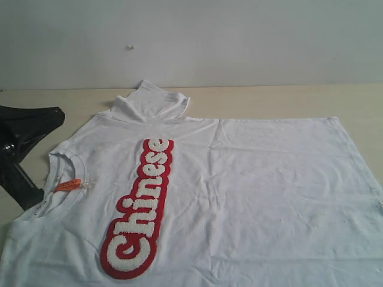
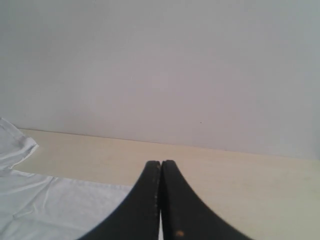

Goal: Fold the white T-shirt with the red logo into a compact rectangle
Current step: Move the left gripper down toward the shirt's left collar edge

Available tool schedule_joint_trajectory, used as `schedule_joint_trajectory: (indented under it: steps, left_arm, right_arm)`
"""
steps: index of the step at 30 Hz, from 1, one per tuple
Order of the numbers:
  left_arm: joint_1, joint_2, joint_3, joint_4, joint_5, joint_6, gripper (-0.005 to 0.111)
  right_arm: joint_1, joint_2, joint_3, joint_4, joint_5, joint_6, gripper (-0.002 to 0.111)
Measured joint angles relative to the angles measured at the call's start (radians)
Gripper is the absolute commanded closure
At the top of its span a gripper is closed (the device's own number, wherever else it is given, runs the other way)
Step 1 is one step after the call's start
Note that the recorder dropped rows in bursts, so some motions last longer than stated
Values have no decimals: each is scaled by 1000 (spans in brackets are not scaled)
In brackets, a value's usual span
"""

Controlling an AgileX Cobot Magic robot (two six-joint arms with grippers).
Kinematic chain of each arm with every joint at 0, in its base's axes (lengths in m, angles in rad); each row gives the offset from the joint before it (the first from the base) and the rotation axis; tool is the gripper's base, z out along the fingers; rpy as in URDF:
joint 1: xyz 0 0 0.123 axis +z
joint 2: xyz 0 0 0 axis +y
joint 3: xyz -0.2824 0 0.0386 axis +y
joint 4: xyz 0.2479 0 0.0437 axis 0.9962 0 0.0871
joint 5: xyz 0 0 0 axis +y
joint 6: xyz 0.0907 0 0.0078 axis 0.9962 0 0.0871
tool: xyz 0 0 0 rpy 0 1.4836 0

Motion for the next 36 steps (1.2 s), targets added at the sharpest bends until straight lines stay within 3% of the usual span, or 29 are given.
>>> schedule_joint_trajectory:
  steps: [7,12,19,25,32,36]
  left_arm:
    - [-243,0,-12,-445,410,578,107]
    - [-319,0,-116,-619,779,701,107]
    - [-325,0,-233,-794,1201,731,107]
    - [-307,25,-303,-925,1397,816,107]
    - [-203,145,-401,-1097,1578,956,107]
    - [-180,254,-465,-1125,1661,981,107]
  right_arm:
    - [0,0,0,0,0,0,108]
    - [0,0,0,0,0,2,108]
    - [0,0,0,0,0,2,108]
    - [0,0,0,0,0,2,108]
    - [0,0,0,0,0,2,108]
    - [0,0,0,0,0,2,108]
